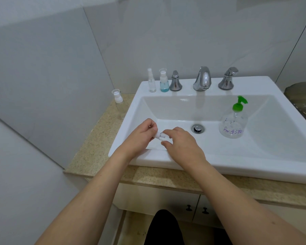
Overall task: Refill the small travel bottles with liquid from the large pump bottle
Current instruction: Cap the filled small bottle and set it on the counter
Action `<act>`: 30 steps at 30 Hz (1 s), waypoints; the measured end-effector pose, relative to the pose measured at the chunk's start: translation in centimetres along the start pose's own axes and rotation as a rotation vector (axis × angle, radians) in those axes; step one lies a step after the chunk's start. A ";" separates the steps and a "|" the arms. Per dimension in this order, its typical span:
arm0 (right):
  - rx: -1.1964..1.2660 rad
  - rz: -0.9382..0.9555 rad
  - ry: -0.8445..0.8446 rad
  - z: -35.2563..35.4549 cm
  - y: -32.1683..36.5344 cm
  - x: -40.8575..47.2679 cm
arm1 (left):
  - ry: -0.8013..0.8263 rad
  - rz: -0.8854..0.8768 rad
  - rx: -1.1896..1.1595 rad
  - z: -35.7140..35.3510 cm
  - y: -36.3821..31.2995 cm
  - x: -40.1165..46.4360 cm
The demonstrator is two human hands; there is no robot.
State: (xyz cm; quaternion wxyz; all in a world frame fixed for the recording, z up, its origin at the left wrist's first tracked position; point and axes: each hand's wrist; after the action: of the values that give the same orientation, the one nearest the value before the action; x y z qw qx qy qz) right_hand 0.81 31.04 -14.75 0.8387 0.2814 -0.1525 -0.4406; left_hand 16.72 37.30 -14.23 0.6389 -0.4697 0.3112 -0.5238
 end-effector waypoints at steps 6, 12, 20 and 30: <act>0.007 -0.006 0.008 0.1 0.0 -0.1 | -0.010 0.005 0.026 -0.2 -0.2 -0.1; 0.005 -0.016 0.014 0.2 0.1 -0.1 | -0.013 0.013 0.033 -0.1 -0.3 -0.2; 0.001 -0.012 0.010 0.3 0.2 -0.1 | -0.029 0.019 0.049 -0.2 -0.5 -0.2; -0.027 0.013 0.008 0.2 0.0 0.3 | -0.049 -0.009 0.165 0.0 -0.7 -0.1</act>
State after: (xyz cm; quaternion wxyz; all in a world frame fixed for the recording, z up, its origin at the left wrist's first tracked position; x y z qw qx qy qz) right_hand 0.82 30.70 -14.58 0.8459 0.2708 -0.1450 -0.4360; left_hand 16.42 37.36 -13.62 0.6803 -0.4296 0.2494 -0.5389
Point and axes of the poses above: each hand's wrist, its own x-axis towards the middle knuckle, its own z-axis out of the back of the hand, y = z × x, and after that the axes turned 8 degrees about -z, right-handed
